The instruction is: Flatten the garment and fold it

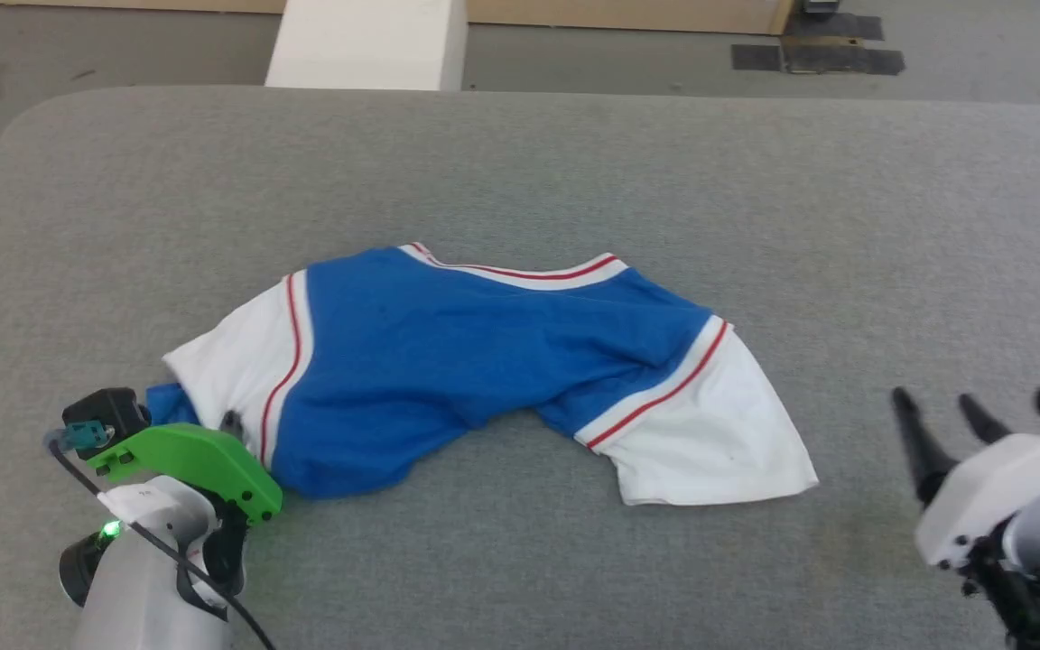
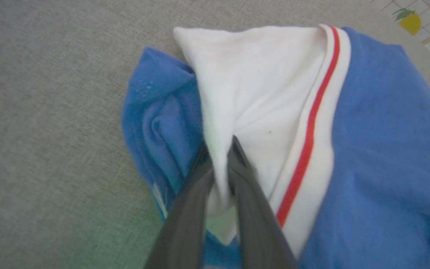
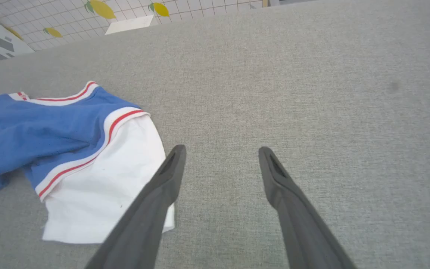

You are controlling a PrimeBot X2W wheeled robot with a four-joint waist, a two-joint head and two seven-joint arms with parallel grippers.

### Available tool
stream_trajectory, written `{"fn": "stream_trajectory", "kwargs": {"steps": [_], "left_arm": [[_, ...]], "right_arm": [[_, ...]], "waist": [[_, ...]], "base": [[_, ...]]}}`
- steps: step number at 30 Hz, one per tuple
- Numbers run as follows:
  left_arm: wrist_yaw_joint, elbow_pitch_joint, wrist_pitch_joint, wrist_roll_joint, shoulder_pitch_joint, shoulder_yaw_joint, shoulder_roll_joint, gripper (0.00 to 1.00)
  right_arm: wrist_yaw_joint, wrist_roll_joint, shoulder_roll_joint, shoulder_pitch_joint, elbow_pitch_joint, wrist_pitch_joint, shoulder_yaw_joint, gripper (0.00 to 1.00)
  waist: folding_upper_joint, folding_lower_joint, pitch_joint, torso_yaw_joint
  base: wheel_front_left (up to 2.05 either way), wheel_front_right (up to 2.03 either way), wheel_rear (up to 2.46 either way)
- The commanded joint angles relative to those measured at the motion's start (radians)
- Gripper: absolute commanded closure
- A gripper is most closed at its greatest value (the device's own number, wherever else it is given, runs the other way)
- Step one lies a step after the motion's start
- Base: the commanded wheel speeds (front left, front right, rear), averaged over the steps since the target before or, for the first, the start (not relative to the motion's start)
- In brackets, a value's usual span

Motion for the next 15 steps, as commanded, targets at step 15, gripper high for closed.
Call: {"fn": "stream_trajectory", "kwargs": {"steps": [15], "left_arm": [[-0.068, -0.137, -0.433, 0.134, 0.051, -0.051, 0.037, 0.0]], "right_arm": [[-0.001, -0.239, -0.027, -0.279, 0.364, 0.286, 0.304, 0.0]], "waist": [[0.0, 0.0, 0.042, 0.048]], "base": [[0.0, 0.0, 0.0]]}}
